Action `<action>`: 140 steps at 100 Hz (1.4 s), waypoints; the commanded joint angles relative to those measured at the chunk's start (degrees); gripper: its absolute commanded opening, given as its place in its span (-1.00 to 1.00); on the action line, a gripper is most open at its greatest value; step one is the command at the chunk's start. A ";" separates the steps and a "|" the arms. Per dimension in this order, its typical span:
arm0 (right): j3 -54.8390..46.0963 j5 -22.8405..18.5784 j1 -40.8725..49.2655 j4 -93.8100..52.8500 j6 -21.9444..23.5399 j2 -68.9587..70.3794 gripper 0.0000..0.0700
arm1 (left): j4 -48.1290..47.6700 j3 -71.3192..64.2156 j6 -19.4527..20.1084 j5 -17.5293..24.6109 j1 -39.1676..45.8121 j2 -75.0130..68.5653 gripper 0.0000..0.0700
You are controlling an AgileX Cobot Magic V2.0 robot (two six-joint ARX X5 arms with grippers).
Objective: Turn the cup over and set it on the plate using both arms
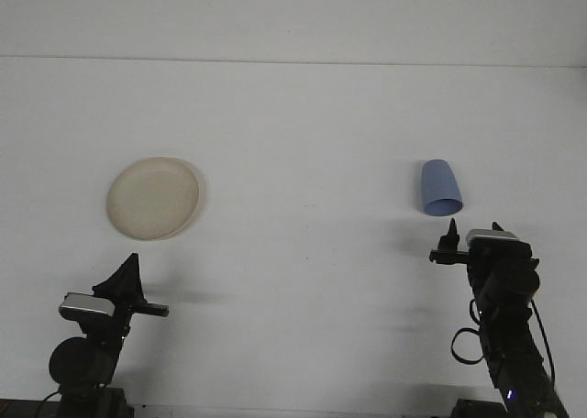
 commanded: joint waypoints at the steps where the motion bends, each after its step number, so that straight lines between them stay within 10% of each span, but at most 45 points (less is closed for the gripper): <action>1: 0.00 -0.37 -0.90 3.74 -0.63 3.10 0.53 | 0.59 -1.16 -0.07 0.07 0.00 -0.13 -0.97; 99: 11.21 -12.20 -7.65 27.19 -1.68 42.21 0.52 | 0.59 -1.16 -0.07 0.07 0.02 -0.13 -0.97; 140: 13.40 -13.99 -7.65 27.17 -1.90 45.55 -0.89 | 0.59 -1.16 -0.07 0.07 0.02 -0.13 -0.97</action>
